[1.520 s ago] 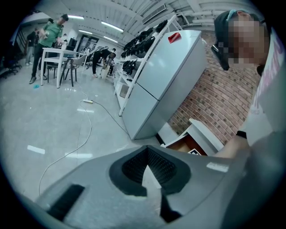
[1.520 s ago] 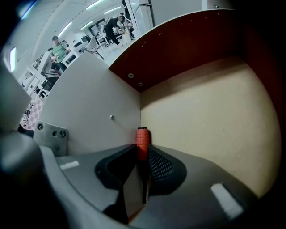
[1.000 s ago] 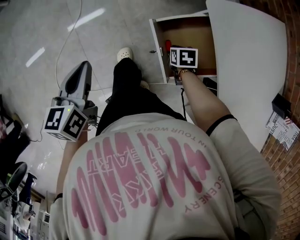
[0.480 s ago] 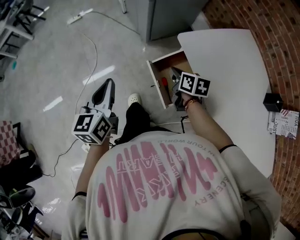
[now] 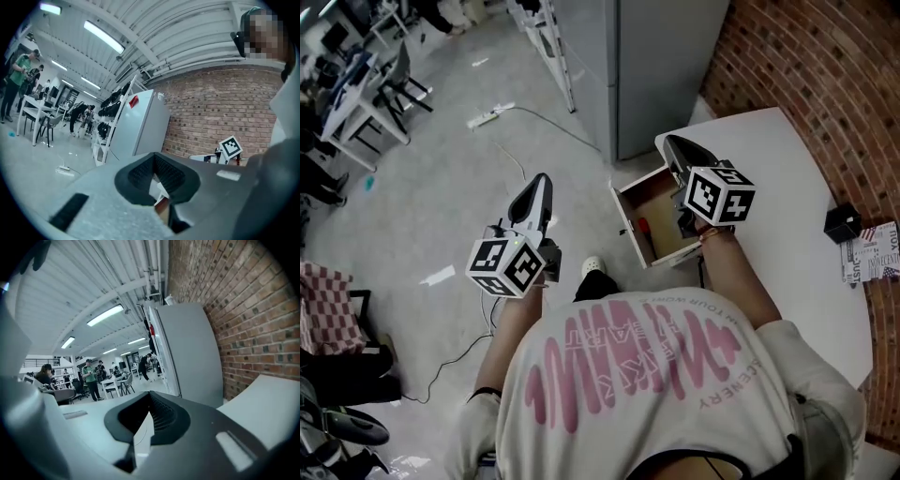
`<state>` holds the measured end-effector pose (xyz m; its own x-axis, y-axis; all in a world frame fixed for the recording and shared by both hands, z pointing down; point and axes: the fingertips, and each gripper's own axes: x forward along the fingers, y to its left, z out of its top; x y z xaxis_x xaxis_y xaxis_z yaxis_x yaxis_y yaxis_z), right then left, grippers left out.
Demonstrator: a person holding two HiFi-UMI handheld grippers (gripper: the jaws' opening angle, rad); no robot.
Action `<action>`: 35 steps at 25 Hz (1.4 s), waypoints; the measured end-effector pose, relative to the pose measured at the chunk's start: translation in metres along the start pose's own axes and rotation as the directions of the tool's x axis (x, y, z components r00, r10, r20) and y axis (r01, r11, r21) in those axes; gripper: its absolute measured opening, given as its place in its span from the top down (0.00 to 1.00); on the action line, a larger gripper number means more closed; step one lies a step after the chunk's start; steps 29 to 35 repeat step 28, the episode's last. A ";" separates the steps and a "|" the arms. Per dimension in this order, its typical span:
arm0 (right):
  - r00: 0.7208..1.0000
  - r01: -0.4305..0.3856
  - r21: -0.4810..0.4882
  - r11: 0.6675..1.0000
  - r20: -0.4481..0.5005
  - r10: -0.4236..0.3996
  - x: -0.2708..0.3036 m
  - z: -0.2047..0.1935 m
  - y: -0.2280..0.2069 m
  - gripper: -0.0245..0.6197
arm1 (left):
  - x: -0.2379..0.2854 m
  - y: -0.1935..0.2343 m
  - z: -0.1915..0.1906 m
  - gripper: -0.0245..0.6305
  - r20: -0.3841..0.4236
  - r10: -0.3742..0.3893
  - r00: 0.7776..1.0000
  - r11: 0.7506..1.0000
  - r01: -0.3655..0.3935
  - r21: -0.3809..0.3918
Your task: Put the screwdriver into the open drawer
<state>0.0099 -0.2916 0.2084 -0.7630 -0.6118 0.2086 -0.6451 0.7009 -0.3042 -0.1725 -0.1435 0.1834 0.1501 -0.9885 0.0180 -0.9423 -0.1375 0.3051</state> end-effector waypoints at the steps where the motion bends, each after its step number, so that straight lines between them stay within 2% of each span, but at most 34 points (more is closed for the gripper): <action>1: 1.000 -0.008 -0.012 1.000 0.020 0.008 -0.009 0.008 0.003 0.95 | 0.000 -0.007 0.005 0.96 0.015 -0.004 1.000 1.000 0.004 0.005; 6: 0.998 -0.039 -0.029 0.999 0.047 0.040 -0.026 0.012 0.000 0.95 | 0.007 -0.028 0.007 0.96 0.048 -0.032 0.998 0.999 0.031 0.019; 10: 1.000 -0.014 -0.043 0.999 0.007 0.014 -0.024 -0.011 -0.001 0.95 | 0.002 -0.016 -0.012 0.96 0.030 -0.032 0.999 0.999 0.032 -0.010; 13: 1.000 -0.003 -0.094 0.996 -0.008 0.002 -0.022 -0.015 0.008 0.95 | -0.008 -0.004 -0.020 0.96 0.048 -0.029 0.998 0.999 0.030 -0.033; 16: 1.000 -0.016 -0.104 0.994 0.018 0.018 -0.025 -0.006 0.020 0.95 | -0.022 -0.005 -0.007 0.96 0.069 -0.019 0.997 1.000 0.020 -0.008; 21: 0.999 -0.020 -0.067 0.998 0.029 0.022 -0.061 0.003 0.017 0.95 | -0.037 -0.041 0.004 0.96 0.036 -0.014 0.999 1.000 0.013 0.025; 28: 0.998 -0.065 -0.065 0.996 0.021 0.066 -0.081 0.019 0.018 0.95 | -0.049 -0.072 0.020 0.96 0.054 0.021 0.998 0.999 -0.023 0.042; 35: 0.998 -0.065 -0.065 0.996 0.021 0.066 -0.081 0.019 0.018 0.95 | -0.049 -0.072 0.020 0.96 0.054 0.021 0.998 0.999 -0.023 0.042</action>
